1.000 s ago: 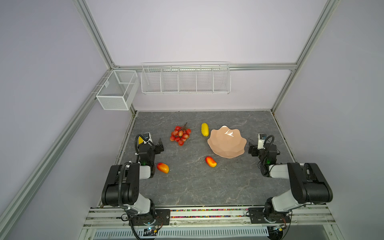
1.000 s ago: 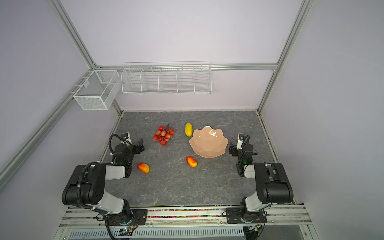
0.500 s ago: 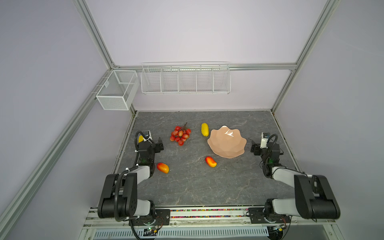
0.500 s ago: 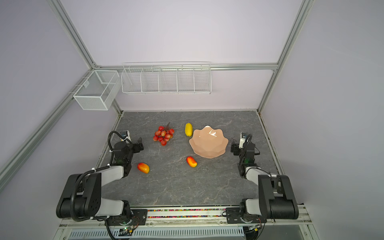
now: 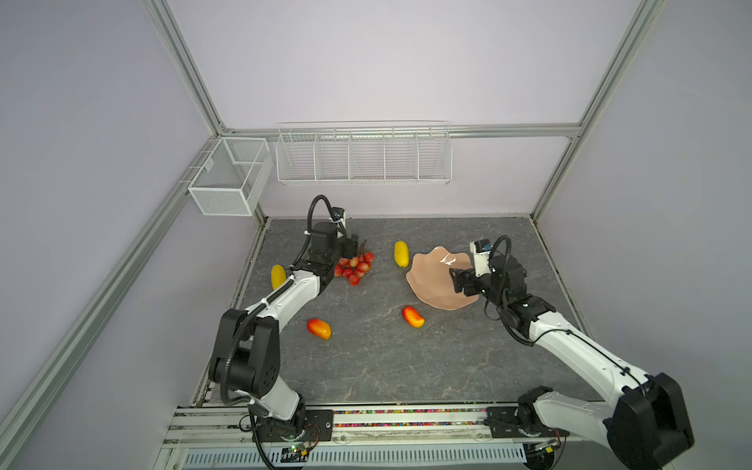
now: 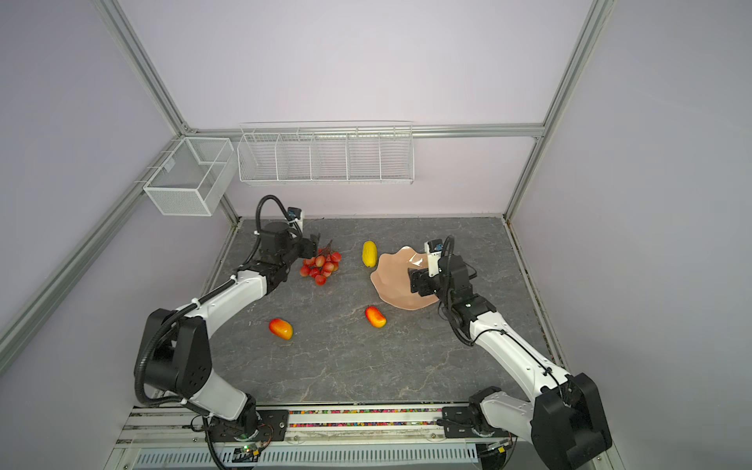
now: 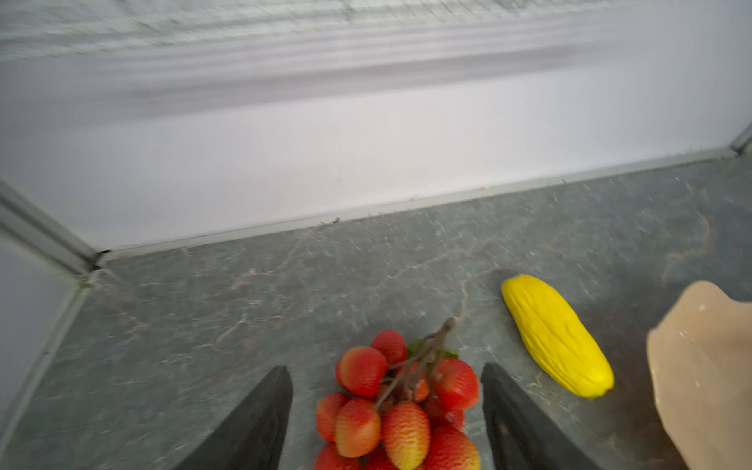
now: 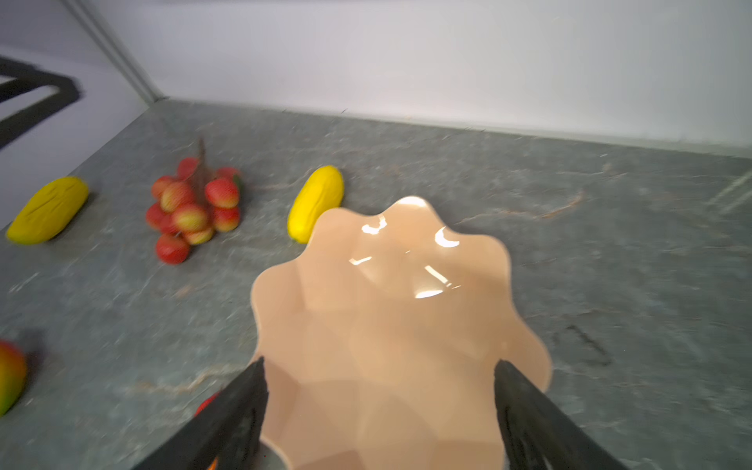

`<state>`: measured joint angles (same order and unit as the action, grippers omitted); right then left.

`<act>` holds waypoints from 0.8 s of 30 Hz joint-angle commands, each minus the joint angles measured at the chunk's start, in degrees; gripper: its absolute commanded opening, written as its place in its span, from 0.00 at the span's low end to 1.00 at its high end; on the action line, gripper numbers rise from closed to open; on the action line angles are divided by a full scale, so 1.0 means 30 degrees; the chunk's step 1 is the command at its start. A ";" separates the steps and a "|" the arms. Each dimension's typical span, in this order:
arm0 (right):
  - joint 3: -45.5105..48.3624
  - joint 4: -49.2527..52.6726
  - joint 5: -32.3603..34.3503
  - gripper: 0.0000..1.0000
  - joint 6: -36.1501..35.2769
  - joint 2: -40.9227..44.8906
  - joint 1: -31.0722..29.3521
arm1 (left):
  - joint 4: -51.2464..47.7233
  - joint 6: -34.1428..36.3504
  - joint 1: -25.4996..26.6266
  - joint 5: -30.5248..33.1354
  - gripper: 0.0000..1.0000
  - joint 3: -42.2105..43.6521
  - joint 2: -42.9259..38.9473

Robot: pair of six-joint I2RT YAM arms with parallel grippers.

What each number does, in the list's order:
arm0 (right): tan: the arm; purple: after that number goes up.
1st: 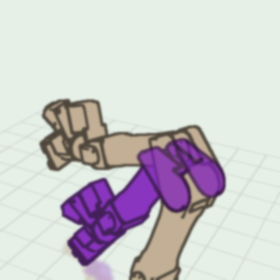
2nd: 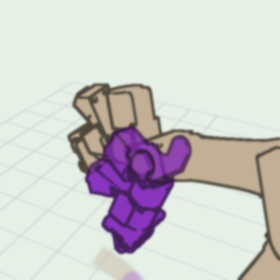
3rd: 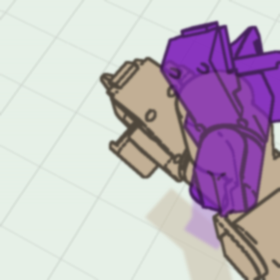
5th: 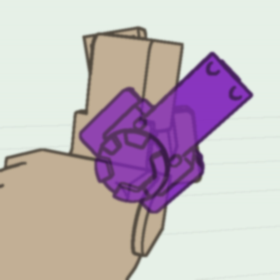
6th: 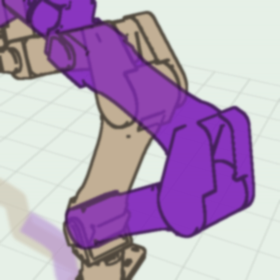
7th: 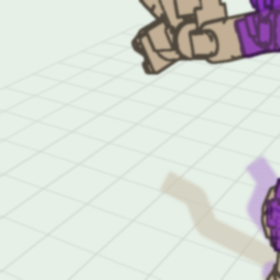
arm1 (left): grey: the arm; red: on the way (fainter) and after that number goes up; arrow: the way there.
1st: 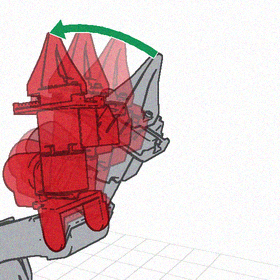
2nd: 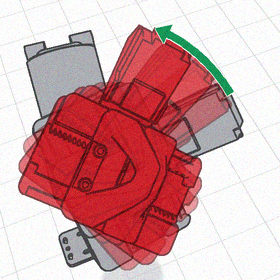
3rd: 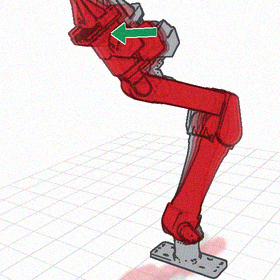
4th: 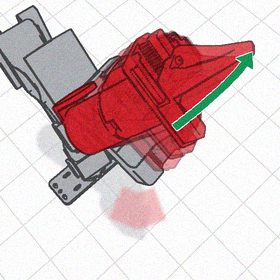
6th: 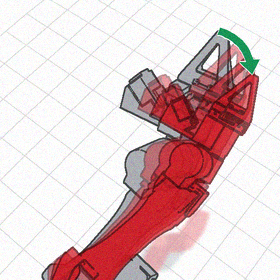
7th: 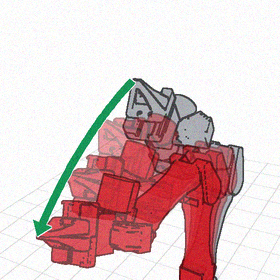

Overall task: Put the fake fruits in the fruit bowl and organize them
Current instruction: 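Grasp the red fruit bunch with the left gripper while the right nears the bowl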

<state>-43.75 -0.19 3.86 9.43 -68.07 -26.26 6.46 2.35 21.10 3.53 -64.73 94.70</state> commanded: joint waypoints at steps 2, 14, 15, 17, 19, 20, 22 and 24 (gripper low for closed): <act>-0.0549 0.0172 -0.0744 0.88 0.1193 -0.0797 -0.2144 | -0.0559 0.0638 0.0666 0.0484 0.67 -0.1748 0.2190; -0.0418 0.0252 -0.0223 0.88 0.1065 -0.1395 -0.3236 | -0.1963 0.0038 0.0766 0.1031 0.53 -0.5296 0.6260; -0.0418 0.0375 -0.0113 0.88 0.0970 -0.1340 -0.3257 | -0.2111 0.0001 0.0767 0.1084 0.52 -0.5450 0.6429; -0.0403 0.0577 0.0003 0.88 0.0780 -0.1285 -0.3252 | -0.2269 -0.0037 0.0763 0.1051 0.50 -0.5707 0.6779; -0.0371 0.0637 0.0061 0.88 0.0671 -0.1244 -0.3241 | -0.2159 -0.0033 0.0769 0.0902 0.47 -0.5786 0.7000; -0.0359 0.0691 0.0097 0.88 0.0669 -0.1243 -0.3235 | -0.2098 -0.0062 0.0768 0.0896 0.45 -0.5826 0.7132; -0.0367 0.0708 0.0088 0.88 0.0678 -0.1266 -0.3254 | -0.2256 -0.0177 0.0769 0.0889 0.39 -0.6053 0.7309; -0.0370 0.0775 0.0097 0.88 0.0648 -0.1264 -0.3232 | -0.2468 -0.0269 0.0777 0.0816 0.35 -0.6230 0.7426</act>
<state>-44.69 1.56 3.44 12.10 -72.97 -35.73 0.38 1.87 23.49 6.17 -81.06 115.83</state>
